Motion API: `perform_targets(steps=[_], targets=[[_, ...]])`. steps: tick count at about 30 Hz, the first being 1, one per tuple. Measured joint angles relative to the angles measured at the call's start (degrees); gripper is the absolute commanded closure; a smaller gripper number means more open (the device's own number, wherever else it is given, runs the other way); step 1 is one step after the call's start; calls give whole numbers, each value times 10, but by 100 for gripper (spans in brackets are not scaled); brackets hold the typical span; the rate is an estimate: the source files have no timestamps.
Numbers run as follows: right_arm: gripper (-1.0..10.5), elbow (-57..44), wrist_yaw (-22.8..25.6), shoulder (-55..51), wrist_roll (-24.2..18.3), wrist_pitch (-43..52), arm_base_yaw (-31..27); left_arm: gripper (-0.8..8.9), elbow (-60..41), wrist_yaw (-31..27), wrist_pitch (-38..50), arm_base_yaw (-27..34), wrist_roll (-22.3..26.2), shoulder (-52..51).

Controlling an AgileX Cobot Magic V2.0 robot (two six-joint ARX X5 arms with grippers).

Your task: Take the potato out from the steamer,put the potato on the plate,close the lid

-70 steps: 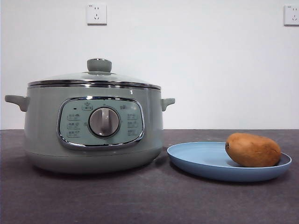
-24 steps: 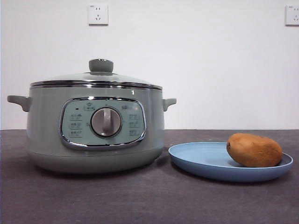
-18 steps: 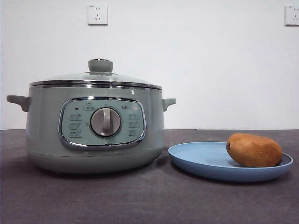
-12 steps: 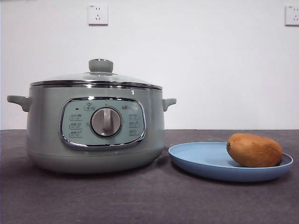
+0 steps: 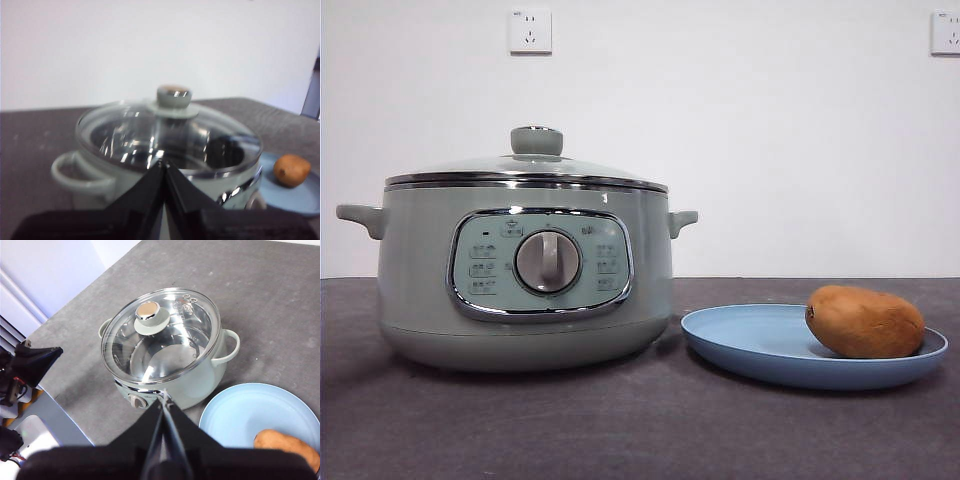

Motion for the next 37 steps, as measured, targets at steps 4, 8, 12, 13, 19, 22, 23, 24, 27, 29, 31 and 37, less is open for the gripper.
perform_targets(steps=[4,8,12,13,19,22,23,24,27,29,31,37], targets=[[948,0,0,0,0,0,0,817,-3,-10,-63,14,-4,-32],[948,0,0,0,0,0,0,817,-3,-42,-119,18,-11,-63],[948,0,0,0,0,0,0,817,-7,-71,-144,19,-17,-69],[948,0,0,0,0,0,0,817,-11,-73,-145,19,-20,-69],[948,0,0,0,0,0,0,817,-18,-78,-160,19,-32,-69],[948,0,0,0,0,0,0,817,-18,-76,-160,19,-34,-69],[948,0,0,0,0,0,0,817,-18,-76,-160,19,-34,-69],[948,0,0,0,0,0,0,817,-18,-76,-159,19,-34,-69],[948,0,0,0,0,0,0,817,-18,-76,-159,19,-34,-69],[948,0,0,0,0,0,0,817,-18,-76,-159,19,-34,-69],[948,0,0,0,0,0,0,817,-18,-76,-159,19,-34,-69],[948,0,0,0,0,0,0,817,-18,-76,-159,19,-34,-69]])
